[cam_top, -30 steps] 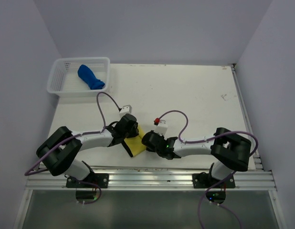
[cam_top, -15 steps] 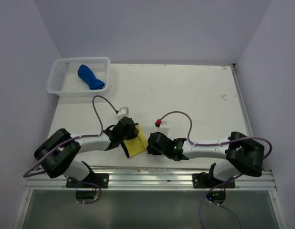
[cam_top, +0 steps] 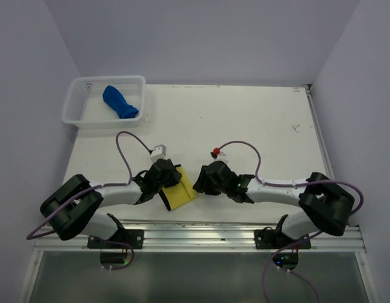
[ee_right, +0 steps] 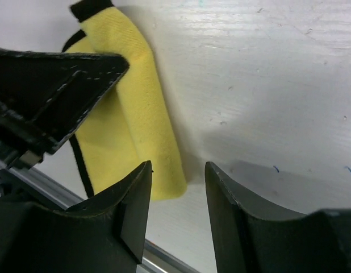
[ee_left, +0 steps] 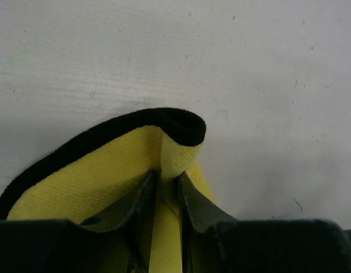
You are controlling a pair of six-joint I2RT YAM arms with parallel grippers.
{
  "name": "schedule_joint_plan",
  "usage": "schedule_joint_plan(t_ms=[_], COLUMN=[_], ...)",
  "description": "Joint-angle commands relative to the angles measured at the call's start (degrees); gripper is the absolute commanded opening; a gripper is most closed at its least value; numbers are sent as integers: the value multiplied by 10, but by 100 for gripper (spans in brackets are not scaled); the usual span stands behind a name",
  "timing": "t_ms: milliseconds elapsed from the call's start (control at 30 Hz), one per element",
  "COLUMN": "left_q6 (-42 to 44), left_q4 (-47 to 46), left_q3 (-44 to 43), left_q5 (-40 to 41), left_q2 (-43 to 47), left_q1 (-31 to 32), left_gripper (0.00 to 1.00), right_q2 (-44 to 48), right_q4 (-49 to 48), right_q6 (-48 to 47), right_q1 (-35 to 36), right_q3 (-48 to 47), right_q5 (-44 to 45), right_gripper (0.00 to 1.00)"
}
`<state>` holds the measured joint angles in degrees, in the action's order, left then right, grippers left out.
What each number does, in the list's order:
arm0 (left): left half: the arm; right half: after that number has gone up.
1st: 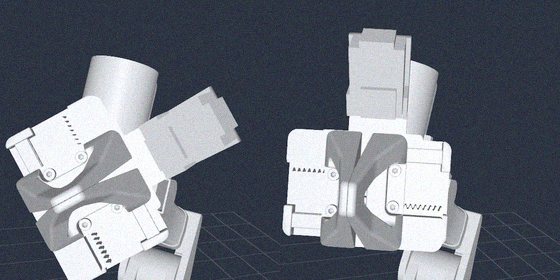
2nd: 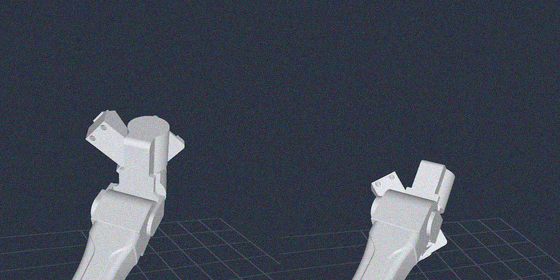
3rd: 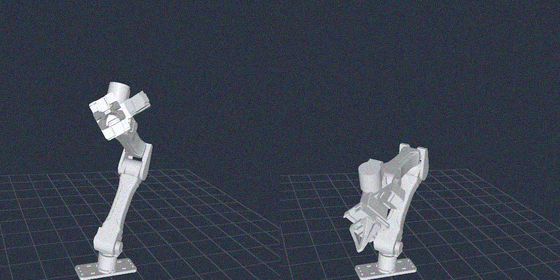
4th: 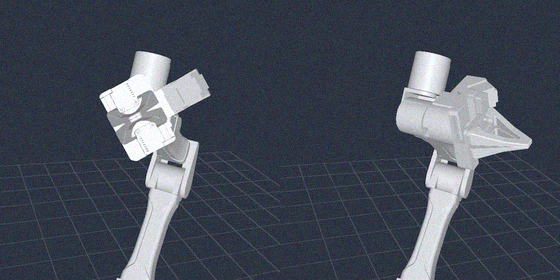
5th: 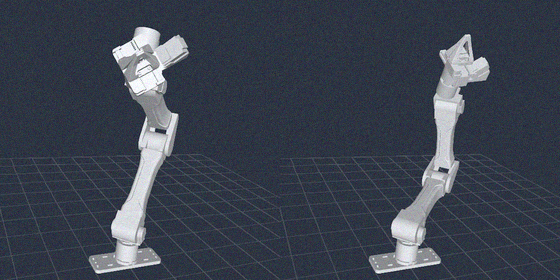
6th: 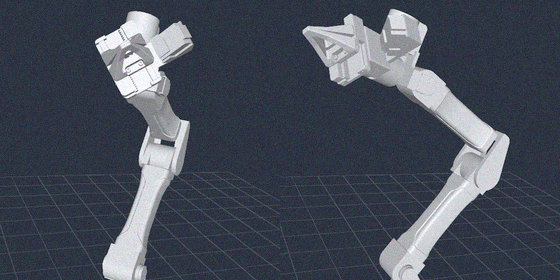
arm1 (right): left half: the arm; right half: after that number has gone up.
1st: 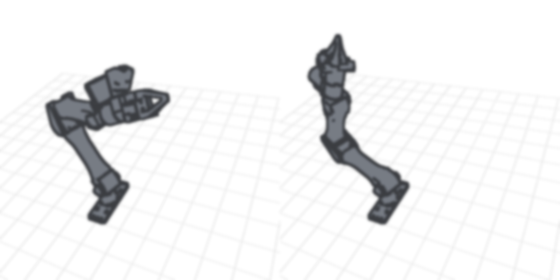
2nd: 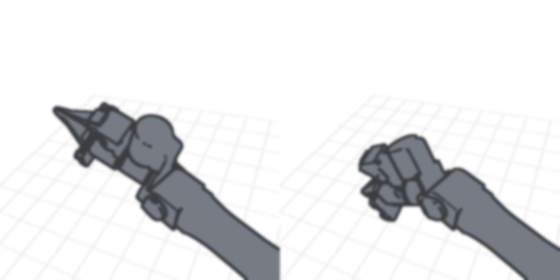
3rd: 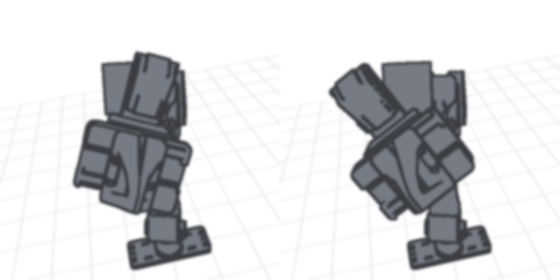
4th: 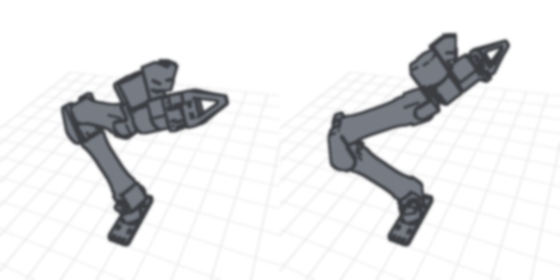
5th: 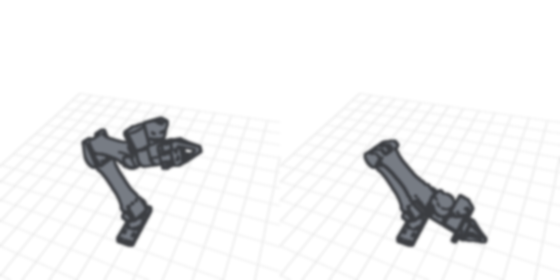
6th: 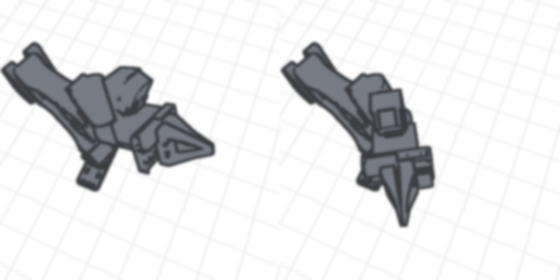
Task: Roll the towels
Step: Roll the towel
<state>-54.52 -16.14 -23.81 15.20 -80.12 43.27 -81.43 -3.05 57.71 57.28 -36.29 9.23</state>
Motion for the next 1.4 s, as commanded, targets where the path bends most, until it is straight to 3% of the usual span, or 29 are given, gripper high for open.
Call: schedule_joint_plan(t_ms=[0, 133, 533, 833, 1067, 1367], left_q6=[-1, -1, -3, -3, -2, 11], left_q4=[16, 16, 14, 13, 18, 45], left_q3=[18, 18, 22, 20, 9, -27], left_q5=[-1, -2, 0, 0, -6, -30], left_q2=[-3, -2, -5, -5, -20, -16], left_q1=[2, 2, 2, 3, 1, -33], left_gripper=[26, 26, 26, 26, 27, 35], right_q2=[-52, -94, -120, -131, -144, -104], right_q4=[-55, -53, -129, -122, -113, -15], right_q6=[-22, -36, 10, -4, -23, -80], right_q1=[-15, -17, -25, -25, -23, 29], right_q3=[-34, -60, -18, 18, 16, -16], right_q5=[-61, -69, -111, -99, -93, 12], right_gripper=[46, 46, 46, 27, 0, 0])
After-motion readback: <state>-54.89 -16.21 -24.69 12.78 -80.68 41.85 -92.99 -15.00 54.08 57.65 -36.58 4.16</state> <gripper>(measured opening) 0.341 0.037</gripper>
